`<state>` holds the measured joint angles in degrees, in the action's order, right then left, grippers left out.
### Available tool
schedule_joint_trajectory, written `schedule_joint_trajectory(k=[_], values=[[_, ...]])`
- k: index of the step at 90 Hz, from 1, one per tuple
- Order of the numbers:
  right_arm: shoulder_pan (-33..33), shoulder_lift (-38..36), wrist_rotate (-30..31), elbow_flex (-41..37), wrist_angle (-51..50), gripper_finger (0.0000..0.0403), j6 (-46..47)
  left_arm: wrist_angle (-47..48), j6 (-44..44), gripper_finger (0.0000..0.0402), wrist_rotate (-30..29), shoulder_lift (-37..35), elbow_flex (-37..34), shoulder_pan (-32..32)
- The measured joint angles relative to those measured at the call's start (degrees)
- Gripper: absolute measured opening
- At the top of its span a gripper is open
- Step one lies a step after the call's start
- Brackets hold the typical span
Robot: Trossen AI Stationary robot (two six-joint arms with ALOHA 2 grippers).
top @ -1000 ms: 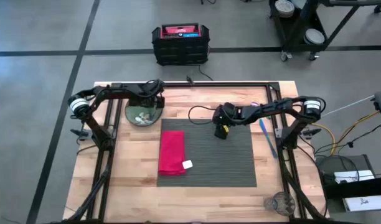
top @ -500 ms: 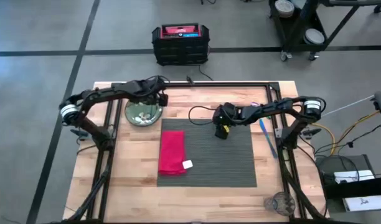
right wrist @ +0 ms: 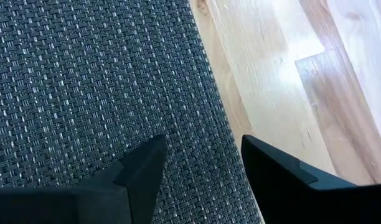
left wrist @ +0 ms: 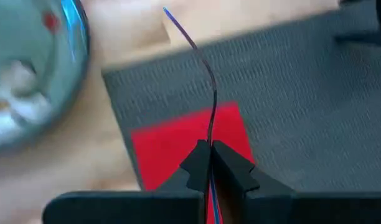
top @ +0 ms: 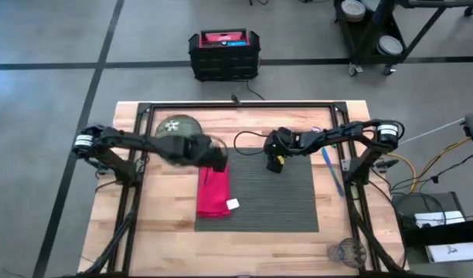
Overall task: Set table place
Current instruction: Put the blue fork on top of the red table napkin on the gray table mat
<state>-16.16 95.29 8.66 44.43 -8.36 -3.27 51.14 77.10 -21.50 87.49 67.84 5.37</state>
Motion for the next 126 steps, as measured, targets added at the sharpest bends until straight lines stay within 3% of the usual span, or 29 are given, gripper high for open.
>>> schedule_joint_trajectory(k=[16,30,53,76,94,126], values=[[0.0,0.0,-0.1,0.0,0.1,0.0195,-0.6,0.2,13.7,0.0000,0.0,5.2,0.3,9.1],[0.0,0.0,-1.3,0.0,0.2,0.0196,-0.9,2.9,19.6,0.0000,0.1,11.5,3.3,11.5],[0.1,0.0,-4.1,0.0,0.5,0.0186,-2.1,15.3,19.9,0.0000,2.6,20.8,13.2,9.4],[0.2,0.0,-6.2,0.0,0.5,0.0185,-2.4,26.0,17.7,0.0000,8.0,25.8,20.3,7.6],[0.2,0.0,-6.2,0.0,0.6,0.0184,-2.5,25.9,14.9,0.0000,10.2,28.0,19.8,7.2],[0.2,0.0,-6.1,0.0,0.6,0.0188,-2.4,23.4,12.8,0.0011,7.7,28.1,19.1,7.2]])
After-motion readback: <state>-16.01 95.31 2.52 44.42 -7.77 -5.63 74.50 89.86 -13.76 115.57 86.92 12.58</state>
